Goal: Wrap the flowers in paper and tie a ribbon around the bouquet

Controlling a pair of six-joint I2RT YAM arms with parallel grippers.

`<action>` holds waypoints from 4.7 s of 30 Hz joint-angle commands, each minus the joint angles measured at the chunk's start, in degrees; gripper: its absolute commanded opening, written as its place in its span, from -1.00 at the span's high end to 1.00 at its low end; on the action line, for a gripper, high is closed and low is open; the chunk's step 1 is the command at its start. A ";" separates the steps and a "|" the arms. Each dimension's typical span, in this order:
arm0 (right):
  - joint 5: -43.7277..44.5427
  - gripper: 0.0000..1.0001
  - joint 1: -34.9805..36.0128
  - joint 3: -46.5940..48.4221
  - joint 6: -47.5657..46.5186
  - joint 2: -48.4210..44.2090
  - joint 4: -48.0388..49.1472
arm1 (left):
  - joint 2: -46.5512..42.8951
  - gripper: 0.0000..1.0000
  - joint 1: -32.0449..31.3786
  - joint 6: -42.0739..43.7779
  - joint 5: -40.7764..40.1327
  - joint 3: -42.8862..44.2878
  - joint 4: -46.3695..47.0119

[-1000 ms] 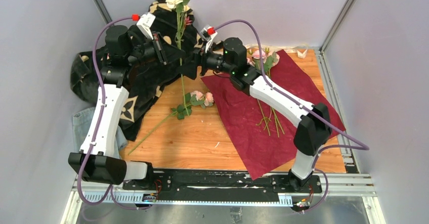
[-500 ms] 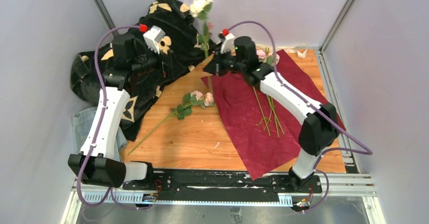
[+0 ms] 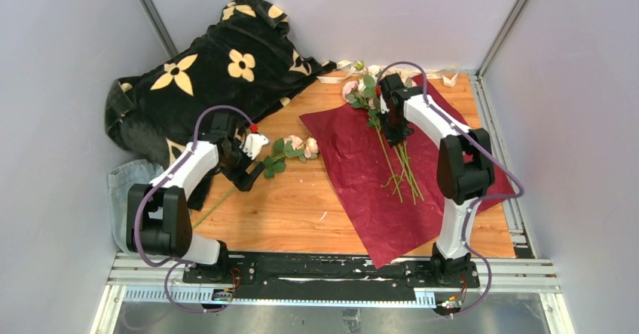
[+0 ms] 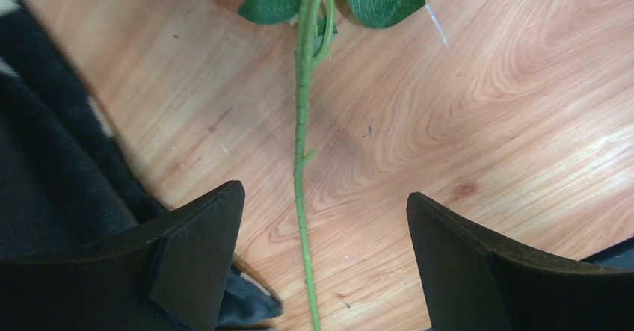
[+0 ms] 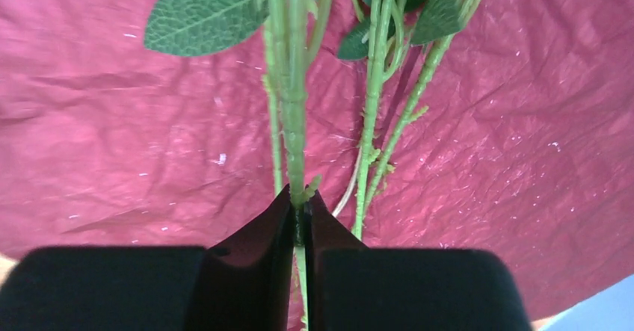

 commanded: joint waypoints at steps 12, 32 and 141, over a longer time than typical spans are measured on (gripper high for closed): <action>3.80 0.01 -1.62 0.55 -1.41 -4.34 -7.19 | 11.31 0.73 -4.06 -0.48 -12.16 -3.69 15.25; -38.60 -0.67 22.84 -7.09 13.16 -21.23 60.31 | -6.65 1.00 1.15 -63.32 38.04 28.70 30.96; -13.44 0.00 16.85 6.80 -1.67 14.15 25.18 | 13.74 1.00 -12.67 -58.12 7.73 0.73 32.86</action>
